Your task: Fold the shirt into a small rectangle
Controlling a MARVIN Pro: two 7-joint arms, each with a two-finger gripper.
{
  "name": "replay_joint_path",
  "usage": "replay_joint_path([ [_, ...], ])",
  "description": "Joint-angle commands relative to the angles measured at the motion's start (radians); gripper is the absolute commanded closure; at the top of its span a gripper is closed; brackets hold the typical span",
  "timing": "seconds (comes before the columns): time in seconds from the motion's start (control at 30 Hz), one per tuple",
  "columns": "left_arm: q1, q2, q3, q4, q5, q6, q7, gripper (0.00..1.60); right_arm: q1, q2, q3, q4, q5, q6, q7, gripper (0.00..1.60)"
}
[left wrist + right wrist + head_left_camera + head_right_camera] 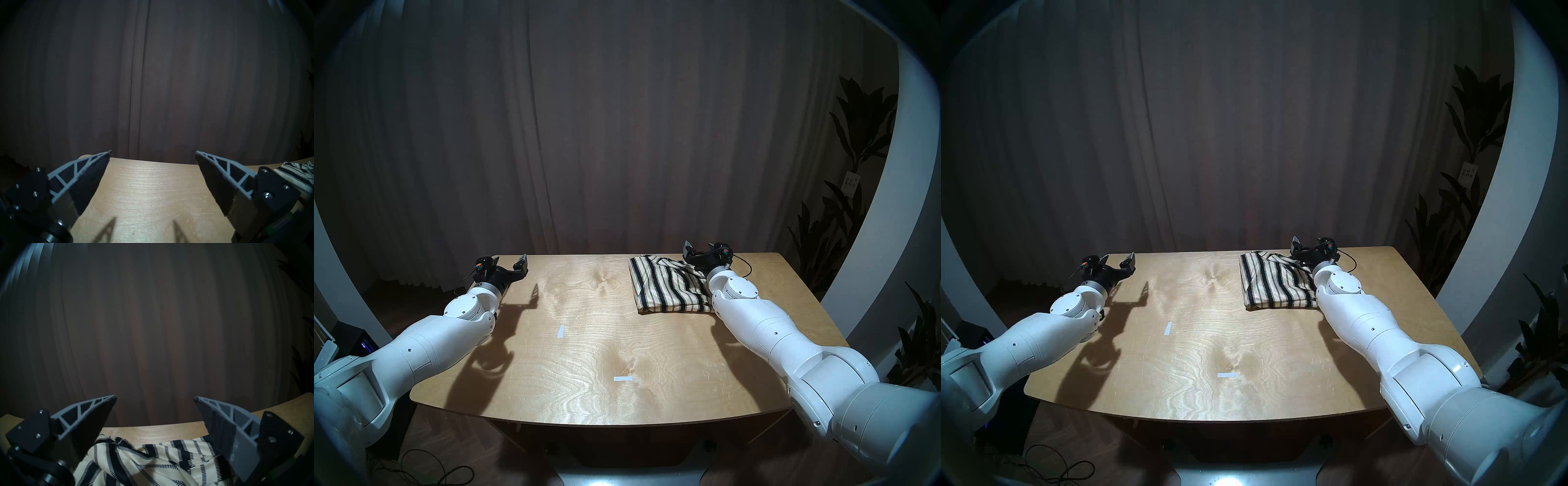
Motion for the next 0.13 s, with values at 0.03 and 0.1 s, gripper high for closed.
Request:
replay_joint_path([
  [0.03,-0.029,-0.001,-0.018,-0.005,0.008,-0.026,-0.007,0.00,0.030,-0.012,0.009,-0.005,-0.001,-0.023,-0.002,0.00],
  [0.1,-0.028,-0.002,-0.018,-0.004,0.009,-0.027,-0.007,0.00,0.031,-0.013,0.010,-0.004,-0.002,-0.024,-0.002,0.00],
])
